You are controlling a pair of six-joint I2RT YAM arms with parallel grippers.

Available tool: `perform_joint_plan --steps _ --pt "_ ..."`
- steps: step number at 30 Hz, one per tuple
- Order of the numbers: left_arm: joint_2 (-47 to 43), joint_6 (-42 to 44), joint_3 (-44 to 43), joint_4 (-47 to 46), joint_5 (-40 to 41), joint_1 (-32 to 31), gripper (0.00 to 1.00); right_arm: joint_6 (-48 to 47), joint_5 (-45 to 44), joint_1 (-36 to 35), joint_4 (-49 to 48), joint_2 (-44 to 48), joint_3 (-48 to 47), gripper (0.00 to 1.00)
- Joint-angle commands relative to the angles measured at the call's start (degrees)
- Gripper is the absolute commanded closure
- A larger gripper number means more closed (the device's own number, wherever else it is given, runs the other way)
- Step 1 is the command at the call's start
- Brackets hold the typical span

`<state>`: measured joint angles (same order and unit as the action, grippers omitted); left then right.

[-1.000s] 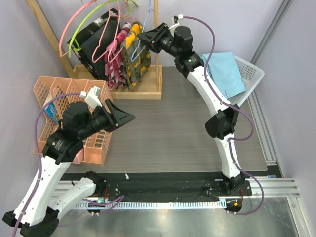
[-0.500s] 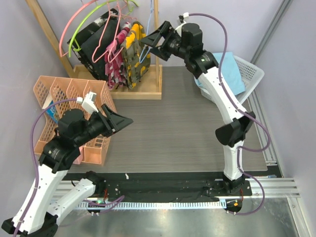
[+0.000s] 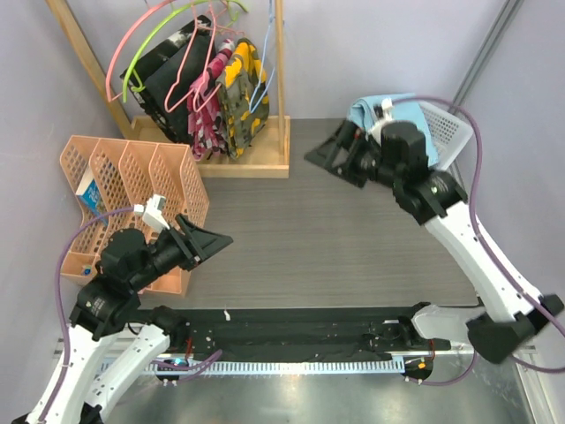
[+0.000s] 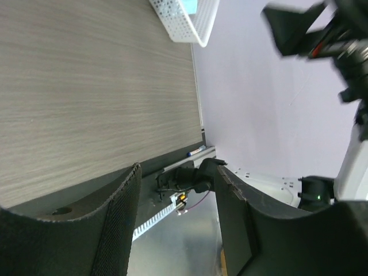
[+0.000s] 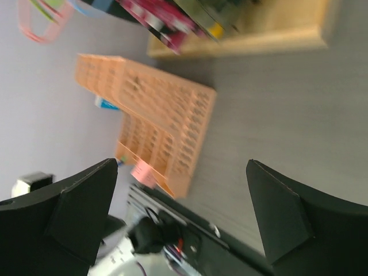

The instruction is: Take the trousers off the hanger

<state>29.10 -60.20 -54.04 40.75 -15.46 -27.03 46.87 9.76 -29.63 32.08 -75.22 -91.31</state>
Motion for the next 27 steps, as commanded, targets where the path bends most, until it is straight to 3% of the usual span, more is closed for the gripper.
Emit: perform_joint_plan --steps 1,6,13,19,23,24,26,27 --pt "-4.40 -5.18 6.47 -5.24 -2.46 -0.04 0.45 3.12 -3.69 -0.43 -2.63 14.18 21.71 0.00" --pt "-9.32 -9.14 12.20 -9.20 -2.82 -0.04 0.44 10.16 -5.36 -0.52 -4.56 27.48 42.65 0.00" --pt "-17.40 -14.58 21.34 -14.02 -3.96 -0.05 0.43 16.31 -2.73 -0.52 -8.51 41.46 59.74 0.00" --pt "-31.97 -21.78 33.37 -18.86 -5.79 -0.04 0.40 21.85 3.15 -0.52 -20.00 50.60 75.90 0.00" --pt "-30.24 -21.26 36.19 -24.39 -10.73 -0.04 0.37 27.47 5.09 -0.52 -28.98 57.71 86.63 0.00" --pt "-31.72 -22.31 37.50 -26.67 -11.08 -0.04 0.36 28.27 6.23 -0.52 -30.83 58.95 90.39 0.00" --pt "-30.34 -27.91 43.38 -40.35 -15.10 -0.04 0.36 30.03 7.81 -0.52 -37.06 61.94 94.28 0.00" --pt "-31.20 -32.04 46.10 -54.67 -14.86 -0.13 0.35 30.38 10.08 -0.52 -39.09 62.73 96.56 0.00"
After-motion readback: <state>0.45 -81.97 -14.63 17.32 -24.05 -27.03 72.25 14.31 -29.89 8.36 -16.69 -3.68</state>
